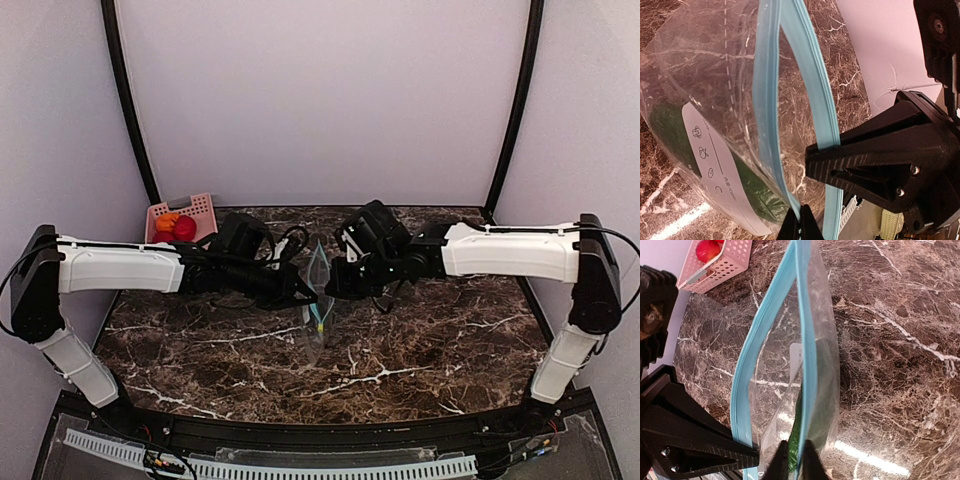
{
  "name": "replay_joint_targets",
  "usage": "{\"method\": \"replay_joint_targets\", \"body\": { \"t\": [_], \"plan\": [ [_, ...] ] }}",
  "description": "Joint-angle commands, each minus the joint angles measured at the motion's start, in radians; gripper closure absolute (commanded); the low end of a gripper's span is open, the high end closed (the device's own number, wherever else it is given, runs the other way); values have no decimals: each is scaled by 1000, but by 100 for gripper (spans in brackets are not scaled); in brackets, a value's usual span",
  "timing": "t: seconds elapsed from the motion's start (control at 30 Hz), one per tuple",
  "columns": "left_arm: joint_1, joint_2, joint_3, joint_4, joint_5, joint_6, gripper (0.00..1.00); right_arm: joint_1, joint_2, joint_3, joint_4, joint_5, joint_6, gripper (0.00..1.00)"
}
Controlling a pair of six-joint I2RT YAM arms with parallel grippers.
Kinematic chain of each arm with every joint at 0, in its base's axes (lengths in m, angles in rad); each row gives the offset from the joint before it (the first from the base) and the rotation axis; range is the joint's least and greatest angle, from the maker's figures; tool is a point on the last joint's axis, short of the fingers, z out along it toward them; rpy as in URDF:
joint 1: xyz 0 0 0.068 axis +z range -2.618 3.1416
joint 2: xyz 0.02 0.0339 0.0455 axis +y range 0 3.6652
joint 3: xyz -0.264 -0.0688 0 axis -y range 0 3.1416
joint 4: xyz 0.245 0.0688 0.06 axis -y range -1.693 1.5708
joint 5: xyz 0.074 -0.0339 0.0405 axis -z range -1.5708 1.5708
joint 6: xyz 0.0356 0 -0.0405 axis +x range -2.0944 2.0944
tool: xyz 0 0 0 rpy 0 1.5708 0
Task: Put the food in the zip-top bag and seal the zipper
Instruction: Pass from the left arm to the right
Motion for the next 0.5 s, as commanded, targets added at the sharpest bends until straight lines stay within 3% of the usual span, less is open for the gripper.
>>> {"method": "replay_joint_targets", "body": {
  "t": [0.0, 0.1, 0.17, 0.2, 0.3, 0.37, 0.47],
  "plan": [
    [1, -11, 27, -4, 18, 24, 99, 6, -11, 49, -15, -2, -5, 100],
    [16, -6, 94, -69, 9, 79, 97, 7, -52, 78, -57, 29, 21, 100],
    [22, -5, 170, -141, -11, 153, 75, 9, -85, 95, -84, 99, 45, 100],
    [22, -6, 199, -192, -19, 212, 54, 8, -98, 103, -105, 137, 62, 100],
    [21, -25, 284, -237, -29, 315, 20, 8, -118, 108, -136, 228, 110, 100],
    [15, -43, 283, -240, -28, 344, 10, 8, -121, 108, -140, 260, 148, 100],
    [-15, -56, 240, -244, -33, 354, 4, 9, -119, 111, -139, 295, 217, 100]
  ]
}}
